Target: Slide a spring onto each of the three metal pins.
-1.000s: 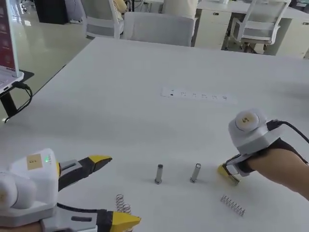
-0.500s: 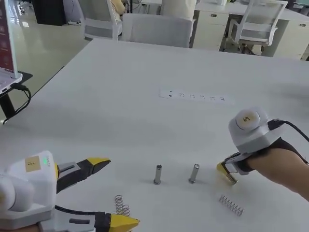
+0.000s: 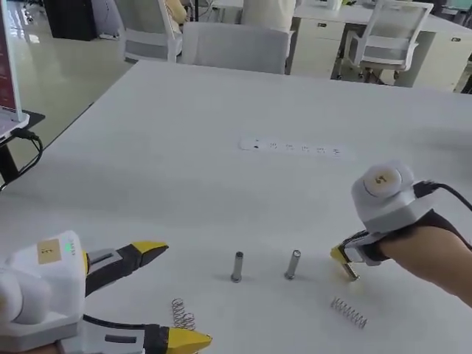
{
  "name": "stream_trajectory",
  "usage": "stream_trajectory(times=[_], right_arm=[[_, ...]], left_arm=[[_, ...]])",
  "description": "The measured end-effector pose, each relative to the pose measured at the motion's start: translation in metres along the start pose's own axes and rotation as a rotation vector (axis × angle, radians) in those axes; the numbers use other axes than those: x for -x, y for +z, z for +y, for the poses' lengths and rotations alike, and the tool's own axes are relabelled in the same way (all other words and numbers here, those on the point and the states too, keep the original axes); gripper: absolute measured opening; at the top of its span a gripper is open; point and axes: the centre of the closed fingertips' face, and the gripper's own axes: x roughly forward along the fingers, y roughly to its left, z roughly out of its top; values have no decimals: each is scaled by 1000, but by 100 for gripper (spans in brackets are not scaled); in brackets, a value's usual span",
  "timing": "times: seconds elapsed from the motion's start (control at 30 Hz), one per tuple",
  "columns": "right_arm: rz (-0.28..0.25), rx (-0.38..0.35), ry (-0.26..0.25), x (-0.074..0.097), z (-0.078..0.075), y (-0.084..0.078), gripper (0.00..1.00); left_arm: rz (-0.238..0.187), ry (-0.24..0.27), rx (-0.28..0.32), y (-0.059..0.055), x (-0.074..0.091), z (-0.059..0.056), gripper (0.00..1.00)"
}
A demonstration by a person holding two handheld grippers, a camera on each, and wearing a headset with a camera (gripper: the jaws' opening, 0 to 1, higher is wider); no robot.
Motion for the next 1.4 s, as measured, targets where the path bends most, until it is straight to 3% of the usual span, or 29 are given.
stream_trajectory(times=[0.67,1.4], right_arm=[[-39,-15,-10,15,1,-3,4],[-101,-47,-14,22,6,-7,4]], left_arm=[[1,-10,-7,2,-3,-3,81],[0,-19,-8,5,-6,-10,81]])
